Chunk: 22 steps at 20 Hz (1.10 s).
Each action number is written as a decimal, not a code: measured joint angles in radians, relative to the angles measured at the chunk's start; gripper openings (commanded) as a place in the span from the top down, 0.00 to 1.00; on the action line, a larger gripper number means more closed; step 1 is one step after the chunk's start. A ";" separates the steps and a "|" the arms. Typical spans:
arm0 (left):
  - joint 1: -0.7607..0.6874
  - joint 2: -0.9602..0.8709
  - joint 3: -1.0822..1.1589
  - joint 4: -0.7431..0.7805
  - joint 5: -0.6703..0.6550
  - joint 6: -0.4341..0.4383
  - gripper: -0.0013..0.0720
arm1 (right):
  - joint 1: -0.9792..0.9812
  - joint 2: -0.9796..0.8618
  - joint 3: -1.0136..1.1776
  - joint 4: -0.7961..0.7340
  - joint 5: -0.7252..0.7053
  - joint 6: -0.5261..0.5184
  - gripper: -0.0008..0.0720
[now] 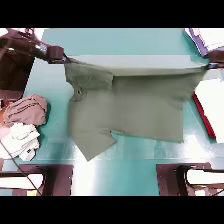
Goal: Fold the shirts.
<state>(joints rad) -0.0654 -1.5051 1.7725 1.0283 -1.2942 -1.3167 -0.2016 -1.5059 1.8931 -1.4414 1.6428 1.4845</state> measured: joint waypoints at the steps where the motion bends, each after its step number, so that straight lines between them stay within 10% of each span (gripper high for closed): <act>1: 0.000 -0.036 -0.002 0.000 0.041 0.011 0.94 | 0.024 -0.047 0.000 -0.012 -0.026 0.011 0.97; 11: 0.000 -0.153 -0.005 0.056 0.544 0.120 0.94 | 0.125 -0.225 0.000 -0.050 -0.494 0.155 0.97; 22: -0.001 -0.193 -0.009 0.225 0.294 0.232 0.94 | 0.131 -0.285 -0.015 -0.054 -0.395 0.171 0.97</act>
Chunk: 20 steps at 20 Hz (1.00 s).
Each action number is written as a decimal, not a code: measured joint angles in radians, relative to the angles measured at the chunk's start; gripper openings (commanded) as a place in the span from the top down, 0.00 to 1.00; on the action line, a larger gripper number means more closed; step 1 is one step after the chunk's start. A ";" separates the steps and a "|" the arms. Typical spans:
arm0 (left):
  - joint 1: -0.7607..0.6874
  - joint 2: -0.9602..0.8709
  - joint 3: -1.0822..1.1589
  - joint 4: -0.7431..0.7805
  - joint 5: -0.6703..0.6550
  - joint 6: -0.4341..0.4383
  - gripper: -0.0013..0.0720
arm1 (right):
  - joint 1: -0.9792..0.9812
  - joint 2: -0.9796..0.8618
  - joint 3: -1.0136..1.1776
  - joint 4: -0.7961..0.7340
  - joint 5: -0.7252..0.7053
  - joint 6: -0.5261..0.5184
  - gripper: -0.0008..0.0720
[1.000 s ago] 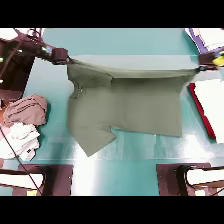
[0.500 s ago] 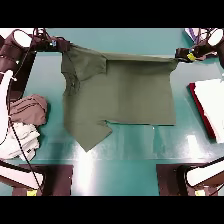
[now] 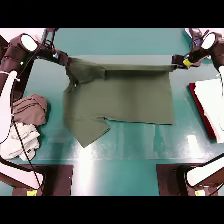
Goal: Fold the shirts.
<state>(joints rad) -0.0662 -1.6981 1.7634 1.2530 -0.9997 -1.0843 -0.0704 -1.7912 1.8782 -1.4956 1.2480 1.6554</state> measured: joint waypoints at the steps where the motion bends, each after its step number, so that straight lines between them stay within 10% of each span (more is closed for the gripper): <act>1: 0.000 -0.001 -0.008 0.012 -0.029 0.004 0.95 | 0.003 -0.001 -0.014 0.000 0.018 0.000 0.97; 9: 0.001 -0.002 -0.144 0.052 -0.109 0.013 0.91 | 0.063 0.064 -0.253 -0.002 -0.001 0.000 0.96; 10: 0.001 -0.002 -0.152 0.054 -0.111 0.008 0.60 | 0.070 0.073 -0.277 -0.001 -0.006 0.000 0.88; 11: 0.001 -0.002 -0.157 0.056 -0.116 -0.004 0.24 | 0.074 0.082 -0.294 0.002 -0.010 0.001 0.58; 20: 0.087 0.046 -0.206 0.067 -0.342 -0.161 0.31 | 0.023 0.241 -0.338 0.088 0.145 -0.071 0.49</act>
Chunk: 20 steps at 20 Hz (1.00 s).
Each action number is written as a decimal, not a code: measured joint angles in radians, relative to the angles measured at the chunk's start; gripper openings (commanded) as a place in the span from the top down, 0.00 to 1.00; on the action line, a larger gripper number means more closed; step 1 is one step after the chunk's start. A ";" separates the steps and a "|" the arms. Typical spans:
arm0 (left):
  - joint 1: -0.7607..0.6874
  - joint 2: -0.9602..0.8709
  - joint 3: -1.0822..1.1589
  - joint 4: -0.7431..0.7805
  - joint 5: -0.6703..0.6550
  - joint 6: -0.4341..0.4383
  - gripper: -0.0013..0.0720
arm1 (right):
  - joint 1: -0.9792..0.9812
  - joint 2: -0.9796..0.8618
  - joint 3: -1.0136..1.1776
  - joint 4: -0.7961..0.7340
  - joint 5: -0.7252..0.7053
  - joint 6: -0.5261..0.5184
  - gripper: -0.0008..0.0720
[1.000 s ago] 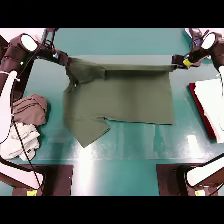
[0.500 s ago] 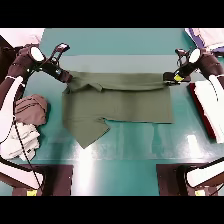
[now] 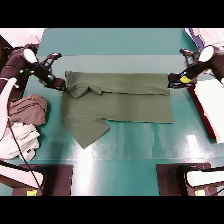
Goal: Fold the shirts.
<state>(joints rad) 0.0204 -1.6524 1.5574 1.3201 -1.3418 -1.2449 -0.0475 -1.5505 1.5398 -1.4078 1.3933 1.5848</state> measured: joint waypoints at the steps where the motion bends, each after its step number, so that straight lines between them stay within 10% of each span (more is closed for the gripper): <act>1: 0.021 0.025 -0.033 -0.029 -0.020 -0.010 0.31 | -0.014 0.029 -0.001 0.028 0.034 -0.018 0.49; 11: 0.100 0.470 -0.769 -0.242 0.129 -0.040 0.31 | -0.033 0.225 -0.064 0.151 0.166 -0.082 0.57; 20: 0.103 0.538 -0.951 -0.351 0.213 -0.039 0.31 | -0.033 0.386 -0.348 0.159 0.087 -0.087 0.57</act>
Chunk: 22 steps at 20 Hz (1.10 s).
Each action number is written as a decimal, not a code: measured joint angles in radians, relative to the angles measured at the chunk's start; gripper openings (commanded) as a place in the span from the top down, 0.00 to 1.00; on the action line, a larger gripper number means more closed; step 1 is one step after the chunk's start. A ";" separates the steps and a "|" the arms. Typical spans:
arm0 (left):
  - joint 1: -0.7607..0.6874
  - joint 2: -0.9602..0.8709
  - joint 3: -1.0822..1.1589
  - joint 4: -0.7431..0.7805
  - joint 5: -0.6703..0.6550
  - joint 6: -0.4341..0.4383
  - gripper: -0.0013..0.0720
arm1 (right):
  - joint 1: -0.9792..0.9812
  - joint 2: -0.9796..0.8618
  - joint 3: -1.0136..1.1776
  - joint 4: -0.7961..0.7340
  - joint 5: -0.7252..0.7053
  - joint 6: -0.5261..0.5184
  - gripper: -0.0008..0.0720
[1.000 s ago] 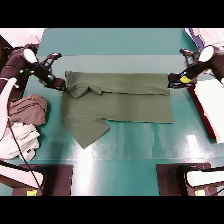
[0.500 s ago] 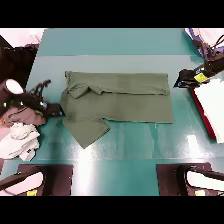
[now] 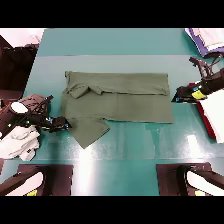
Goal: Fold the shirts.
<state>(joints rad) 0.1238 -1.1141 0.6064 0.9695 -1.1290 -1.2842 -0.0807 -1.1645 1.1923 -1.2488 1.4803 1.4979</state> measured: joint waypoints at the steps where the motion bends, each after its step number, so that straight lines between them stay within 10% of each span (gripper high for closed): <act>1: 0.000 0.001 -0.003 -0.005 0.006 0.000 0.31 | 0.000 0.015 -0.024 0.000 -0.007 0.000 0.57; 6: -0.043 -0.006 -0.012 -0.044 0.043 0.000 0.38 | -0.027 0.095 -0.159 0.011 -0.034 -0.001 0.57; 8: -0.082 -0.013 -0.014 -0.043 0.068 0.000 0.92 | -0.068 0.125 -0.214 0.035 -0.041 -0.004 0.57; 22: -0.132 0.026 0.044 -0.039 -0.012 0.001 0.95 | -0.346 0.021 -0.495 0.201 -0.223 -0.142 0.55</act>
<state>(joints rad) -0.0086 -1.0885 0.6502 0.9302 -1.1412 -1.2831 -0.4267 -1.1431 0.6975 -1.0473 1.2575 1.3560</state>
